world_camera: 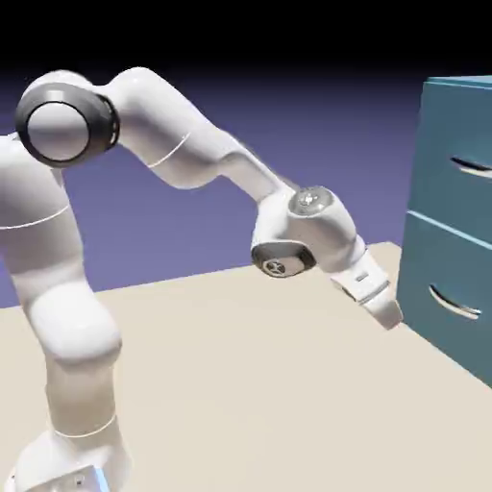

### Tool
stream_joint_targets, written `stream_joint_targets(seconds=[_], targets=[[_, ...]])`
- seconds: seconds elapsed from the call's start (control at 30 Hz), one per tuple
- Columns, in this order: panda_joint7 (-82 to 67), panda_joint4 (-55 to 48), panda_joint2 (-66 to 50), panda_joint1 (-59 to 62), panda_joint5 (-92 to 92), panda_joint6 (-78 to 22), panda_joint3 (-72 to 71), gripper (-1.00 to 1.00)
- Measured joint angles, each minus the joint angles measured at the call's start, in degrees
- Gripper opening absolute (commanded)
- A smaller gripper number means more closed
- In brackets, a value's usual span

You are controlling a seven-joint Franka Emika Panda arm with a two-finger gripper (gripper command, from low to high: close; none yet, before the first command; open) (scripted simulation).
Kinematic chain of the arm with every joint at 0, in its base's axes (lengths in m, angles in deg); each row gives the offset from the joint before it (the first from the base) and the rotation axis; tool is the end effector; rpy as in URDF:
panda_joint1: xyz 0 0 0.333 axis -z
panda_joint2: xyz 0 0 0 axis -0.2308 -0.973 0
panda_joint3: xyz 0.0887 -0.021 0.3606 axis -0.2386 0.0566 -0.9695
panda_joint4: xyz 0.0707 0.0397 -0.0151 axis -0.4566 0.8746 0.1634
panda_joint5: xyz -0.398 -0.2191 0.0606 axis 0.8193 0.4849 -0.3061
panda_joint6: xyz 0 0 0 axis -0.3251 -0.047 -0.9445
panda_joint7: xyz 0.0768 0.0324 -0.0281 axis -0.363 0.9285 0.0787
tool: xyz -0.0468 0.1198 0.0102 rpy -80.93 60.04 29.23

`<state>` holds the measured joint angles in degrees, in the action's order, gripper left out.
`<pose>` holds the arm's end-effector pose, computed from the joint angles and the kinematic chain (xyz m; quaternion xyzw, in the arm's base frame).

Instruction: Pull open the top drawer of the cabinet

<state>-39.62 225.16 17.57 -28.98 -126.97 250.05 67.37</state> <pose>0.5316 -0.1304 0.3371 -0.8740 0.3998 -0.2338 0.1475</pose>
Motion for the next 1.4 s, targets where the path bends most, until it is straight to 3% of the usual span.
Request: stream_joint_targets(seconds=[1.4], targets=[[-104.65, -47.80, -75.89, -39.69, -102.80, -17.00, 66.30, 0.00]])
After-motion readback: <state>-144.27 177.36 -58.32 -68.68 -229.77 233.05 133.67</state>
